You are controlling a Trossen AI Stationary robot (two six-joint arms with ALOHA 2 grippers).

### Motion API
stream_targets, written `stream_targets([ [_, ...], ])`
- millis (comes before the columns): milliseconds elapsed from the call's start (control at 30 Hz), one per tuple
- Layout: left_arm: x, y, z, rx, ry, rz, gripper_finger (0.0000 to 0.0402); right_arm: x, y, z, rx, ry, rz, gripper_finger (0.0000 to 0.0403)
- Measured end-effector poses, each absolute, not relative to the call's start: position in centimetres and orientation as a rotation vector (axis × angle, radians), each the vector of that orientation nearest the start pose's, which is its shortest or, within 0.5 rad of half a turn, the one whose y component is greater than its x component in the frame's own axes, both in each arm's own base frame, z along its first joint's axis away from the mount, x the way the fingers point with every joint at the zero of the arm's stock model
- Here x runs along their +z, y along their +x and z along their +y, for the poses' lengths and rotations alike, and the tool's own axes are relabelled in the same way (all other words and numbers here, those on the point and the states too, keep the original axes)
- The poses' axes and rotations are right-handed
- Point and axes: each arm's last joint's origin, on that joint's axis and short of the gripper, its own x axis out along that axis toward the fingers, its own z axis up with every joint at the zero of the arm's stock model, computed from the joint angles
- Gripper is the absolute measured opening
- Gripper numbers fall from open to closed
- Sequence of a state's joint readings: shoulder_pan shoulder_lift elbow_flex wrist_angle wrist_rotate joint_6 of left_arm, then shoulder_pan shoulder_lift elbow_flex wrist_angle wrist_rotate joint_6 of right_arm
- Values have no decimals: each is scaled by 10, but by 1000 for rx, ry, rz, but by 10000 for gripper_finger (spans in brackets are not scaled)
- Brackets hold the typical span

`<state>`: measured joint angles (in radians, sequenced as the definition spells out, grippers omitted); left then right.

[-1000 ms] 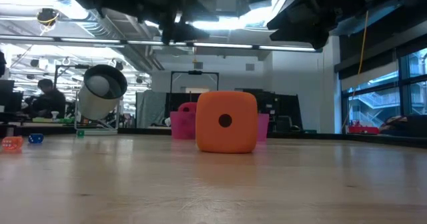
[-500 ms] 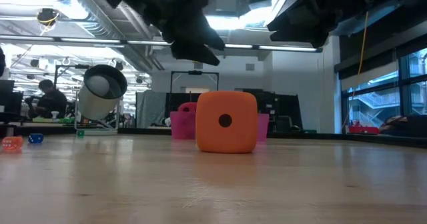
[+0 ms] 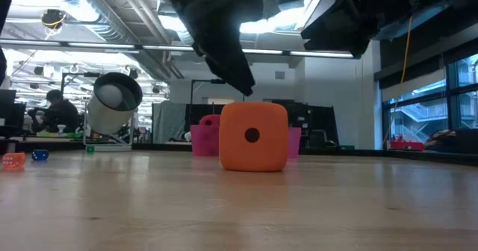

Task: Pick & Place Dice
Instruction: Put the right orange die into the pink bin

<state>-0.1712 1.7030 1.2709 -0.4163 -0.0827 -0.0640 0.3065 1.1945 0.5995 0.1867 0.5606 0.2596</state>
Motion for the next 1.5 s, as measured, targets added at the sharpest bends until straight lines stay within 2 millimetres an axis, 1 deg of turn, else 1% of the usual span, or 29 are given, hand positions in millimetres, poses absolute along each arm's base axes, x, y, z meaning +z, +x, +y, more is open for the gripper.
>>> stream_targets([
  [167,249,364,-56,-88,24,835,313,225,237,59,-300,104,334,206],
  [333,247,365,-51,-115,-30,850,313,225,237,59,-305,103,332,206],
  [433,241,368,-49,-126,-55,870,313,225,237,59,-308,102,332,206],
  [567,226,374,-50,-152,-62,907,313,225,237,59,-308,102,332,206],
  [700,222,377,-51,-155,-64,912,313,225,237,59,-308,102,332,206],
  [833,223,379,-52,-185,-105,893,313,224,237,59,-308,100,335,206],
  [933,228,380,-58,-210,-158,900,313,224,237,59,-308,99,338,206],
  [1067,227,378,-64,-205,-162,916,313,224,237,59,-309,99,339,206],
  [1267,227,378,-63,-204,-152,918,313,224,237,59,-310,105,338,206],
  [1500,238,383,-61,-177,-213,894,313,224,237,59,-307,125,337,206],
])
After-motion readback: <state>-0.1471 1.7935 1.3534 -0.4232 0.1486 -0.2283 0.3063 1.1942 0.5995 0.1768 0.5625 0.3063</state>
